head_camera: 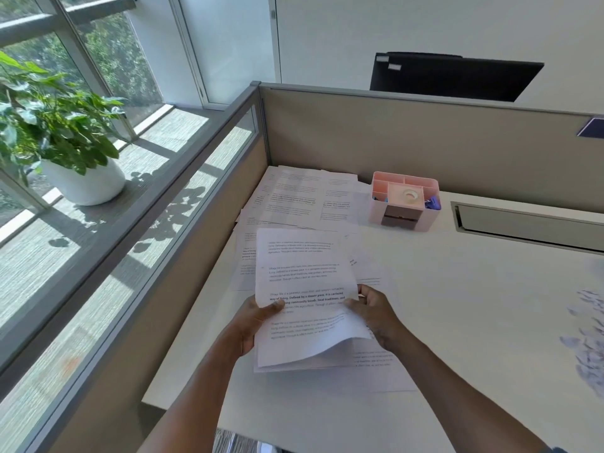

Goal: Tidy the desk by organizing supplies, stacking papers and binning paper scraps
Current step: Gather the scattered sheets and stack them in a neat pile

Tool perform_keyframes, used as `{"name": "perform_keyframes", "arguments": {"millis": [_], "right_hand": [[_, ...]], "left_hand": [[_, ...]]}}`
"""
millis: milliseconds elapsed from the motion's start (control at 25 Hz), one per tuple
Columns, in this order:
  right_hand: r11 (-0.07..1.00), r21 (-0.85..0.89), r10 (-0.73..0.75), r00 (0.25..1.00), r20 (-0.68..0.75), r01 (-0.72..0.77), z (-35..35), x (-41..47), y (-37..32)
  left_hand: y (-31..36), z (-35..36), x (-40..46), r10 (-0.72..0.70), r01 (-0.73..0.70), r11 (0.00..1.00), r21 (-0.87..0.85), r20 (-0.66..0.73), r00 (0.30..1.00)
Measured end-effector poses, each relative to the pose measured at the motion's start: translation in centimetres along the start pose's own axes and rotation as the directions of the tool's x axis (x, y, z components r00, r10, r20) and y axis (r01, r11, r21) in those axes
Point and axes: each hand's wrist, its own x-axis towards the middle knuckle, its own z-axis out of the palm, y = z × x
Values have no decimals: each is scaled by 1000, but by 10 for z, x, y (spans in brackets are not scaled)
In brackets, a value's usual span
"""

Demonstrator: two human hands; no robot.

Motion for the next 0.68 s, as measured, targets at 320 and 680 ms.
{"name": "perform_keyframes", "arguments": {"millis": [320,680], "right_hand": [[1000,7,13,1000,16,-14,14,-3,6],[960,102,212,917,339,-260,27,-1,6]], "left_hand": [[6,-9,-14,29,-29,999,-13,-12,1000],[5,-22,-28,36,-20,995,-99,165,986]]}}
